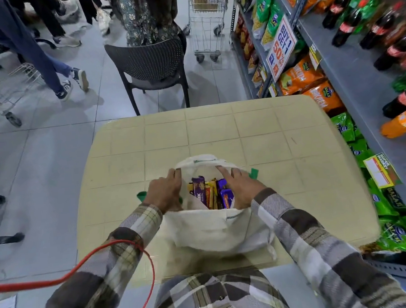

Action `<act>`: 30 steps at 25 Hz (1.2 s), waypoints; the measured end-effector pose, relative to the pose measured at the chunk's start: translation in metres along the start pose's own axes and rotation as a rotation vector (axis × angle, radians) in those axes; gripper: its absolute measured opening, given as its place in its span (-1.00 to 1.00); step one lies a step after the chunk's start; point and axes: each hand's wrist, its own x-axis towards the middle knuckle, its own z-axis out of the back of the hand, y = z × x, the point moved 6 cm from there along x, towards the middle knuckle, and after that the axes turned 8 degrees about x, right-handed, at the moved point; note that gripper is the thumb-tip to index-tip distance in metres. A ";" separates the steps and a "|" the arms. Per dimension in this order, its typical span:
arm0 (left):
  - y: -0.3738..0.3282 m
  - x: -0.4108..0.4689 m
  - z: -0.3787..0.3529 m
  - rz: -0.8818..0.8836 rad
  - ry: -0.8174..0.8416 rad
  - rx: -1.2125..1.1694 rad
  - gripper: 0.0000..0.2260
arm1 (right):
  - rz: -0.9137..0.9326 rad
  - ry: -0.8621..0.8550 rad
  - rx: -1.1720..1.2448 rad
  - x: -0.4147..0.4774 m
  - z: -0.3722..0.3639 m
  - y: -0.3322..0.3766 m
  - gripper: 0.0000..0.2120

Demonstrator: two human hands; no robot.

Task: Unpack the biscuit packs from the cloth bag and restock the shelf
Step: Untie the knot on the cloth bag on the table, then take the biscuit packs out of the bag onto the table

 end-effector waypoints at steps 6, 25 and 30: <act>0.036 0.002 -0.078 0.262 0.377 0.002 -0.12 | -0.284 0.182 -0.132 -0.001 -0.042 -0.053 0.13; -0.040 0.032 0.021 0.195 -0.078 -0.766 -0.74 | 0.350 -0.230 -0.019 0.032 0.049 0.040 -0.61; -0.055 0.035 -0.008 0.380 -0.067 -0.540 -0.50 | 0.463 -0.076 -0.189 0.056 0.021 0.048 -0.54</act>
